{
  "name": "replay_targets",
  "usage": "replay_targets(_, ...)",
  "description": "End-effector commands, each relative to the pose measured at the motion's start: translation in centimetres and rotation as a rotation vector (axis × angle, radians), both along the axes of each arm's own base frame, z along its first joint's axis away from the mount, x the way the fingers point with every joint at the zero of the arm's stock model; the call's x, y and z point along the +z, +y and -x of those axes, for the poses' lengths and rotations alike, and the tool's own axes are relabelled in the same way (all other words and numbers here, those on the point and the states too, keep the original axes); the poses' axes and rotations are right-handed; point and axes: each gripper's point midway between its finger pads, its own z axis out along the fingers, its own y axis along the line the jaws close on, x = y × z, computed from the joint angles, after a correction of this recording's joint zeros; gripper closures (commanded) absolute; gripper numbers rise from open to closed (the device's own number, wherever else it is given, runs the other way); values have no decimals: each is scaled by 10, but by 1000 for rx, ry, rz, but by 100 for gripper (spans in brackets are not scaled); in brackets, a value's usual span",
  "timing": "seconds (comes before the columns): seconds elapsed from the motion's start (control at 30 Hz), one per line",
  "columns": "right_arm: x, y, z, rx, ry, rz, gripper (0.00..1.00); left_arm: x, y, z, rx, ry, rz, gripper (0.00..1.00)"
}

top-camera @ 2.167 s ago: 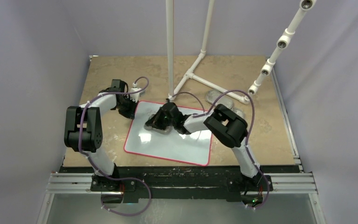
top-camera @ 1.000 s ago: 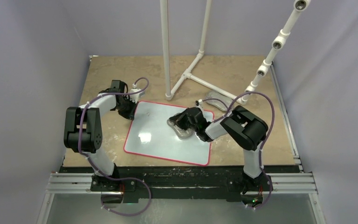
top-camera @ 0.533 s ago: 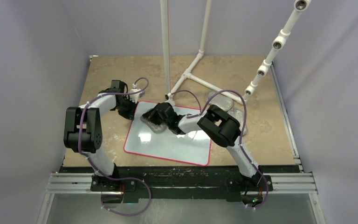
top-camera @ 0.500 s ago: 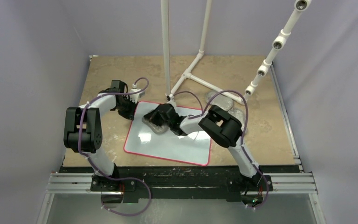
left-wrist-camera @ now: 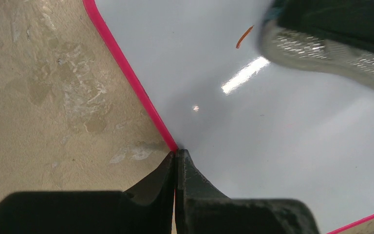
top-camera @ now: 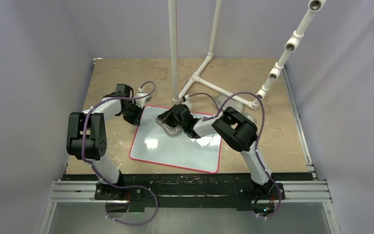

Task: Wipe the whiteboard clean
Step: Erase the whiteboard at the whiteboard stand.

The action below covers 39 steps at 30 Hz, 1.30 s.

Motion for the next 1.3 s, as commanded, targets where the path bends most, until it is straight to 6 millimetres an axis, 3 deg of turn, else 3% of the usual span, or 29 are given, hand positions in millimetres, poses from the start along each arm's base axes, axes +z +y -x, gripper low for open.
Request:
replay_targets(0.0, -61, 18, 8, 42, 48, 215, 100, -27, 13, 52, -3, 198, -63, 100)
replay_targets(0.1, -58, 24, 7, 34, 71, 182, 100, -27, 13, 51, 0, 200, -59, 100)
replay_targets(0.17, -59, 14, 6, 16, 81, 181, 100, -26, 13, 51, -4, 199, -59, 100)
replay_targets(0.23, -64, -3, 12, 5, 97, 190, 100, -25, 13, 50, -6, 197, -61, 100)
replay_targets(0.4, -83, -68, 47, -3, 138, 313, 100, -22, 14, 50, -9, 188, -63, 100)
replay_targets(0.5, -89, -86, 53, -11, 127, 375, 100, -21, 13, 51, -5, 188, -59, 100)
replay_targets(0.6, -88, -64, 44, 28, 93, 364, 100, -23, 12, 52, -1, 195, -56, 100)
replay_targets(0.7, -73, -17, 26, 71, 20, 345, 100, -22, 13, 53, 1, 194, -57, 100)
replay_targets(0.83, -58, 45, 21, 177, -24, 235, 100, -20, 13, 52, 2, 191, -58, 100)
replay_targets(0.9, -58, 49, 28, 211, -25, 232, 100, -20, 13, 51, 1, 187, -61, 100)
replay_targets(0.97, -69, 27, 43, 214, 26, 263, 100, -19, 14, 51, -1, 185, -63, 100)
replay_targets(1.1, -88, -73, 64, 109, 166, 285, 100, -20, 16, 50, -1, 184, -75, 100)
replay_targets(1.17, -78, -122, 81, 71, 198, 241, 100, -21, 17, 49, 2, 180, -83, 100)
replay_targets(1.2, -84, -145, 92, 47, 217, 267, 100, -22, 18, 49, 1, 182, -85, 100)
replay_targets(1.27, -74, -175, 101, 16, 190, 350, 100, -20, 19, 48, -1, 175, -93, 100)
